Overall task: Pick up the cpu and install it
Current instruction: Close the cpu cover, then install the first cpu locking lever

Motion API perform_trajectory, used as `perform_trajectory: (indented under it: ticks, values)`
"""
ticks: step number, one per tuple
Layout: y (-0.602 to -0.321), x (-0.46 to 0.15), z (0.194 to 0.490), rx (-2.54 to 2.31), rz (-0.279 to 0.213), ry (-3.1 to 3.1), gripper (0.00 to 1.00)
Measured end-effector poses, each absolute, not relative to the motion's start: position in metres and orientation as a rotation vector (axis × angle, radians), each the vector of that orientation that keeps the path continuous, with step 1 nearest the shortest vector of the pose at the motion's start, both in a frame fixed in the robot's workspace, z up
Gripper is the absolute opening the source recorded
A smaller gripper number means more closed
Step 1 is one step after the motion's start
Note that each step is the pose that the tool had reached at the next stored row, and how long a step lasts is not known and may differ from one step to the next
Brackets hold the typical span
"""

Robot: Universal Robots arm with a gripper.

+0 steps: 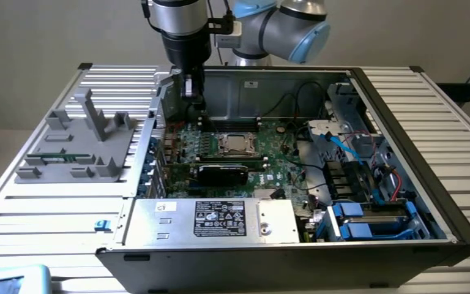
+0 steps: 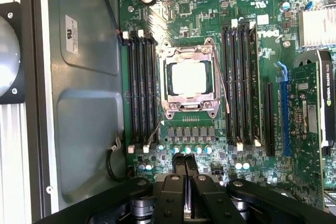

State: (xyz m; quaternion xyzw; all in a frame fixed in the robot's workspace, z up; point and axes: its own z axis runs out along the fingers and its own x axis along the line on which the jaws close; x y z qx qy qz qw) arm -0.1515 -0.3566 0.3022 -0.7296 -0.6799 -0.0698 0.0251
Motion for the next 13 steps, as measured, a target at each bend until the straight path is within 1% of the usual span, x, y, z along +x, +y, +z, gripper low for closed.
perform_trajectory:
  ticks: [13]
  values:
    - [-0.3565,-0.1515,0.3019,-2.329,-0.219,-2.028,0.12]
